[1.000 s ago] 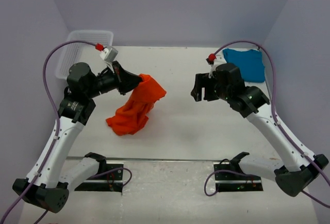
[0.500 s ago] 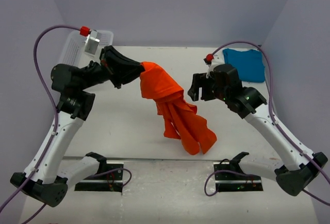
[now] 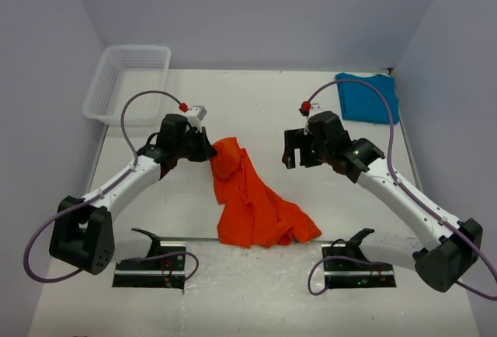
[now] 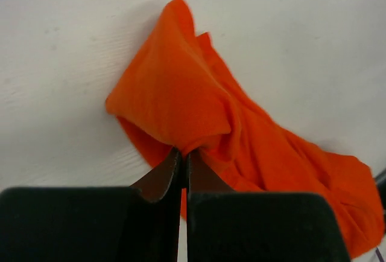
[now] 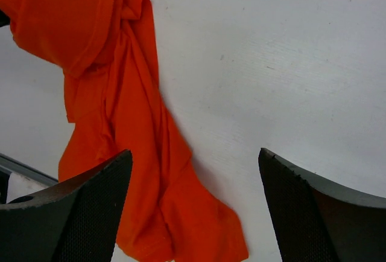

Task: Fold and stack the t-shirts
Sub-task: Flatten out the tshirt

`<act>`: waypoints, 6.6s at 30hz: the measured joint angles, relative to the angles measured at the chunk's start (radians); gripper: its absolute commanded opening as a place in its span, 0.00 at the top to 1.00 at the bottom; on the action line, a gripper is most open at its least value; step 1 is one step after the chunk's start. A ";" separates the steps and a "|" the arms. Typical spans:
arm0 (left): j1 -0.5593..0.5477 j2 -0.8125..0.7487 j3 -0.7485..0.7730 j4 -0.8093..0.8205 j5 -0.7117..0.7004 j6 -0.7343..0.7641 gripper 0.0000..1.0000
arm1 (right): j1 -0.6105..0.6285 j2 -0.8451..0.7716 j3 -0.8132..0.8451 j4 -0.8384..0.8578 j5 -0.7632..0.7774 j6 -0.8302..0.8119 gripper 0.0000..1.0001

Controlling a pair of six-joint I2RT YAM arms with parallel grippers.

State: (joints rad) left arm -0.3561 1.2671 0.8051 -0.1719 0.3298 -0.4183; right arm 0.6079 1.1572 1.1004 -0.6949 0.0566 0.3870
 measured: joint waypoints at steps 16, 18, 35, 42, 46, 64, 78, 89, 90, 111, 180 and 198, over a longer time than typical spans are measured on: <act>0.171 0.023 0.156 -0.100 -0.306 0.043 1.00 | 0.087 -0.108 -0.293 0.009 -0.053 0.097 0.34; 0.174 0.032 0.161 -0.098 -0.311 0.042 1.00 | 0.116 -0.126 -0.307 0.010 -0.073 0.108 0.33; 0.174 0.059 0.158 -0.092 -0.235 0.037 1.00 | 0.199 -0.036 -0.329 0.064 0.007 0.254 0.30; 0.174 0.033 0.158 -0.092 -0.211 0.036 1.00 | 0.199 -0.013 -0.388 0.089 0.027 0.311 0.34; 0.174 0.033 0.158 -0.092 -0.203 0.037 1.00 | 0.199 -0.011 -0.407 0.109 0.019 0.330 0.35; 0.174 0.033 0.157 -0.092 -0.195 0.037 1.00 | 0.233 0.102 -0.459 0.264 -0.049 0.372 0.53; 0.174 0.033 0.157 -0.093 -0.192 0.040 1.00 | 0.242 0.200 -0.499 0.391 -0.087 0.405 0.82; 0.174 0.031 0.157 -0.101 -0.174 0.043 1.00 | 0.261 0.190 -0.441 0.289 0.004 0.416 1.00; 0.174 0.028 0.157 -0.103 -0.170 0.045 1.00 | 0.260 0.170 -0.404 0.225 0.040 0.409 1.00; 0.174 -0.470 0.367 -0.211 -0.021 0.095 1.00 | 0.048 -0.057 0.608 -0.370 0.481 0.057 1.00; -0.246 0.159 0.093 -0.122 -0.285 0.062 0.14 | -0.145 0.470 0.792 -0.273 0.362 -0.073 0.17; -0.473 0.395 0.137 -0.133 -0.605 -0.036 0.29 | -0.039 -0.020 0.090 -0.115 0.046 0.033 0.53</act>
State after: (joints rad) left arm -0.8295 1.6623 0.9421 -0.3046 -0.2749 -0.4541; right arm 0.5686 1.1370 1.1900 -0.8101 0.1024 0.4198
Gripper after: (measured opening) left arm 0.708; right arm 0.475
